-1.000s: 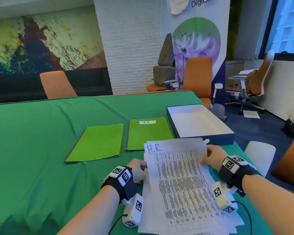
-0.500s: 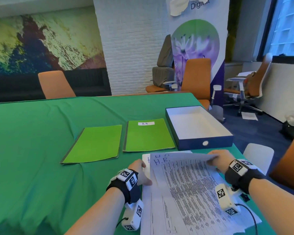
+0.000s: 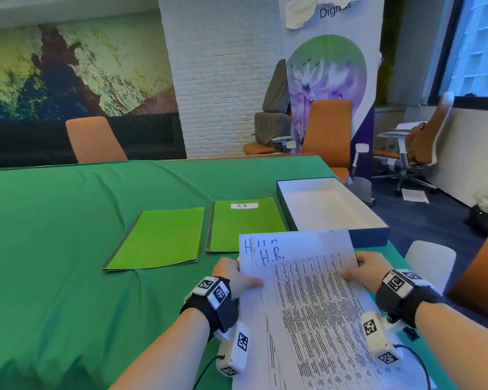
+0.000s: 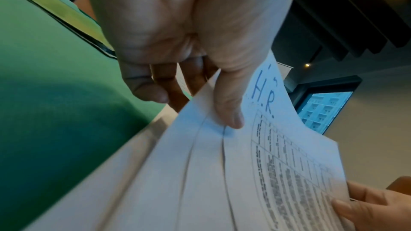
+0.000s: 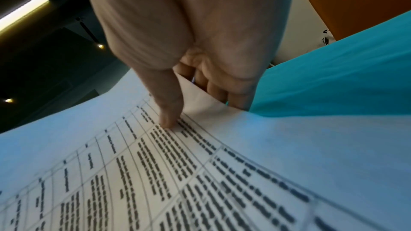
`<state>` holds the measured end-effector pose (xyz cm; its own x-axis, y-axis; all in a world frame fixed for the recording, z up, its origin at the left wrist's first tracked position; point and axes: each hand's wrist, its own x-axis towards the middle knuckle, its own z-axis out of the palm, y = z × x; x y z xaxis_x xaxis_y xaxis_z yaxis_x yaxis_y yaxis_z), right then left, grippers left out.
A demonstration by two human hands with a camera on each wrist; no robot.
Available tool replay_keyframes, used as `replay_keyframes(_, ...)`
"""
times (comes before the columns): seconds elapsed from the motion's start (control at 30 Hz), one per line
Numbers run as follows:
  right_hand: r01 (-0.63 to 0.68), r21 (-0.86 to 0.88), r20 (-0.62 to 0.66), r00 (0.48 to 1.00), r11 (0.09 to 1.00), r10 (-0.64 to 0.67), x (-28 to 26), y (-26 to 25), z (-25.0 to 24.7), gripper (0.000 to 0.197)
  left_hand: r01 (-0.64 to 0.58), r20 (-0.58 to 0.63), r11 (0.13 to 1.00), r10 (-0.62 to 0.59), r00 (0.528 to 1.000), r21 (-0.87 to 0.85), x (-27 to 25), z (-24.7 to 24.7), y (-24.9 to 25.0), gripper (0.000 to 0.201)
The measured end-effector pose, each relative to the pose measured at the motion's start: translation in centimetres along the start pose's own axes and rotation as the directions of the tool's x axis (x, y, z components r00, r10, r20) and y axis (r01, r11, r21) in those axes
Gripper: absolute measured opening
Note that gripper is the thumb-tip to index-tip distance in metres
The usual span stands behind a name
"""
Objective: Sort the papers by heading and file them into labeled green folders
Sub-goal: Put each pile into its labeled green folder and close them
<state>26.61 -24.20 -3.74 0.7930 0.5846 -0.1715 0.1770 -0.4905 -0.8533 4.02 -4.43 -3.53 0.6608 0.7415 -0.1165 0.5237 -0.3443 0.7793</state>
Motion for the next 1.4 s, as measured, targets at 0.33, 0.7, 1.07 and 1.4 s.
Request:
replay_keyframes(0.33,0.012,0.143,0.049,0.999,0.990,-0.019,-0.1,-0.5,0.0,0.014,-0.011,0.120,0.963,0.045,0.992,-0.268,-0.3,0.5,-0.3,0.011)
replay_keyframes(0.7,-0.029,-0.065,-0.136,0.991,0.997,0.020,0.4,0.1,-1.9,0.009,0.133,0.062,0.811,-0.204,0.977,0.570,0.5,0.2,0.2,0.062)
replay_keyframes(1.07,-0.040,0.121,-0.147,0.987,0.992,0.057,-0.2,0.2,-2.5,0.009,0.124,-0.071,0.983,-0.115,0.991,0.136,0.6,-1.9,-1.5,0.038)
replay_keyframes(1.4,0.089,0.024,-0.150,0.985,0.996,-0.084,-0.7,-0.6,-0.7,0.009,0.013,0.151,0.998,-0.002,0.989,-0.069,-0.9,-0.5,0.6,0.012)
